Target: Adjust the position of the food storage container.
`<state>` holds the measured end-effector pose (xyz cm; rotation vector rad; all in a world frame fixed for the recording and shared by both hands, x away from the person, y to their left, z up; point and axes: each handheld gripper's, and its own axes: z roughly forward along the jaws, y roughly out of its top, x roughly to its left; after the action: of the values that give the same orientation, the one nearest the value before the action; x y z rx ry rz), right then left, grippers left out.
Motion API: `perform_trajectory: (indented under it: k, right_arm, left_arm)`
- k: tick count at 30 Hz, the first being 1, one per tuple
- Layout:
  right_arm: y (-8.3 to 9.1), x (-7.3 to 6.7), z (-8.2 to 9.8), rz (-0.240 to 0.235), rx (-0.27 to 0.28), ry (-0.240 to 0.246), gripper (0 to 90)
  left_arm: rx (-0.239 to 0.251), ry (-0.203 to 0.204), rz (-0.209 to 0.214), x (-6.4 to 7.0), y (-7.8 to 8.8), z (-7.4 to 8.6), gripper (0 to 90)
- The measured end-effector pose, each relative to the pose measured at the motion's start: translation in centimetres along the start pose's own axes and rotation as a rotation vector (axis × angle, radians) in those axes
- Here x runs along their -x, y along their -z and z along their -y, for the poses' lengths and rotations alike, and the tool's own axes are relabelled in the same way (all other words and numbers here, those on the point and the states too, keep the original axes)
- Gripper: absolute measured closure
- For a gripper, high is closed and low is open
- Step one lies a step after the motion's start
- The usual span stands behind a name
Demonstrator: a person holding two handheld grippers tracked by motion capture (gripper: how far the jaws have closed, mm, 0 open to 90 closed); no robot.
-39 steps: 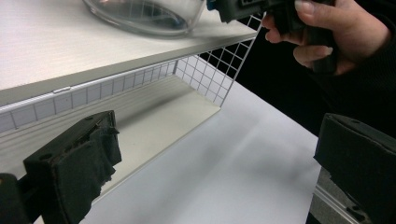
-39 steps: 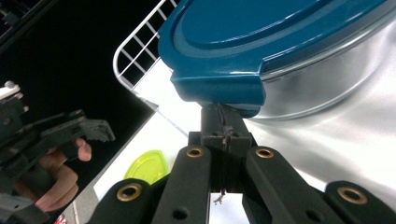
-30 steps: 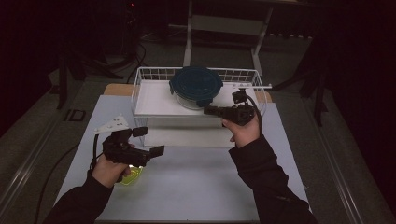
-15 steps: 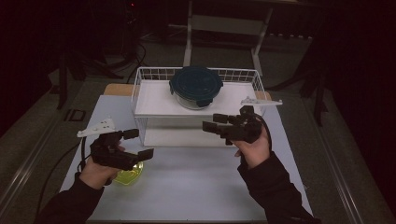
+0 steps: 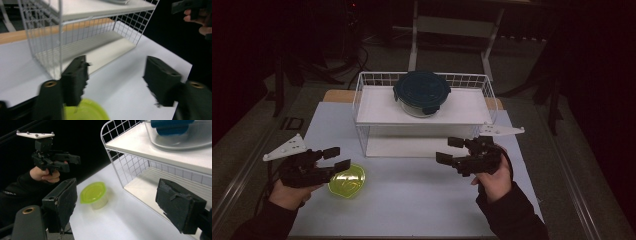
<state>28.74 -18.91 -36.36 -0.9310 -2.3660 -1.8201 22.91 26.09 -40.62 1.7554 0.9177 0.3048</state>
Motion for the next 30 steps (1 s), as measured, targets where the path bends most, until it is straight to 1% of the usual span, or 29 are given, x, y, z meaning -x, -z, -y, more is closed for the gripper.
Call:
perform_trajectory:
  k: [1, 2, 4, 5, 6, 8, 9, 10, 11, 13, 15, 17, 18, 19, 20, 21, 22, 23, 24, 26, 28, 30]
  right_arm:
    - [0.1, -0.1, 0.2, -0.001, -0.005, 0.004, 17.0]
    - [0.1, -0.1, 0.5, -0.009, -0.005, 0.004, 17.0]
    - [0.2, -0.2, 1.0, -0.013, -0.006, 0.008, 17.0]
    - [0.3, -0.2, 1.3, -0.024, -0.006, 0.007, 17.0]
    - [0.3, -0.3, 1.6, -0.029, -0.003, 0.008, 17.0]
    - [0.4, -0.3, 2.2, -0.036, -0.008, 0.011, 17.0]
    - [0.4, -0.4, 2.4, -0.043, -0.009, 0.010, 17.0]
    - [0.4, -0.4, 2.7, -0.043, -0.012, 0.010, 17.0]
    - [0.5, -0.4, 3.0, -0.043, -0.013, 0.009, 17.0]
    - [0.5, -0.5, 3.4, -0.060, -0.015, -0.004, 17.0]
    - [0.6, -0.6, 3.8, -0.066, -0.019, -0.005, 17.0]
    - [0.7, -0.7, 4.1, -0.070, -0.022, -0.009, 17.0]
    - [0.7, -0.7, 4.2, -0.067, -0.022, -0.007, 17.0]
    - [0.8, -0.7, 4.3, -0.064, -0.024, -0.006, 17.0]
    - [0.8, -0.7, 4.4, -0.064, -0.024, -0.009, 17.0]
    - [0.9, -0.6, 4.5, -0.063, -0.022, -0.012, 17.1]
    - [1.0, -0.6, 4.5, -0.061, -0.023, -0.013, 17.1]
    - [1.1, -0.6, 4.6, -0.058, -0.024, -0.013, 17.1]
    - [1.1, -0.6, 4.6, -0.057, -0.021, -0.016, 17.1]
    - [1.3, -0.6, 4.7, -0.058, -0.021, -0.015, 17.1]
    - [1.4, -0.6, 4.7, -0.060, -0.018, -0.018, 17.1]
    - [1.5, -0.6, 4.7, -0.059, -0.017, -0.019, 17.1]
  left_arm:
    - [-0.006, 0.003, -0.012, -0.2, 0.2, 0.3, 41.1]
    - [-0.014, 0.006, -0.013, -0.3, 0.4, 0.6, 46.3]
    - [-0.027, 0.010, -0.034, -0.6, 0.8, 1.2, 52.5]
    - [-0.037, 0.010, -0.040, -0.8, 1.0, 1.5, 56.8]
    - [-0.047, 0.008, -0.054, -0.9, 1.1, 1.8, 57.9]
    - [-0.069, 0.013, -0.064, -1.3, 1.4, 2.5, 63.2]
    - [-0.077, 0.015, -0.076, -1.5, 1.4, 2.8, 65.9]
    - [-0.093, 0.008, -0.083, -1.6, 1.5, 3.2, 68.0]
    - [-0.101, 0.009, -0.084, -1.8, 1.6, 3.5, 70.1]
    - [-0.118, 0.012, -0.098, -2.1, 1.6, 4.1, 74.5]
    - [-0.150, 0.013, -0.114, -2.5, 1.5, 4.8, 77.4]
    - [-0.172, 0.012, -0.120, -3.0, 1.4, 5.5, 80.5]
    - [-0.177, 0.018, -0.131, -3.1, 1.4, 5.8, 80.7]
    - [-0.179, 0.022, -0.132, -3.3, 1.4, 6.0, 82.6]
    - [-0.181, 0.023, -0.142, -3.6, 1.4, 6.4, 84.7]
    - [-0.178, 0.032, -0.150, -3.8, 1.4, 6.6, 84.8]
    - [-0.177, 0.038, -0.151, -4.0, 1.5, 6.8, 86.8]
    - [-0.183, 0.030, -0.167, -4.2, 1.5, 7.0, 87.9]
    - [-0.199, 0.031, -0.177, -4.5, 1.4, 7.2, 88.0]
    - [-0.216, 0.027, -0.186, -4.9, 1.2, 7.7, 88.5]
    - [-0.237, 0.009, -0.208, -5.1, 0.9, 8.4, 88.4]
    - [-0.253, 0.007, -0.214, -5.3, 0.5, 9.0, 88.4]
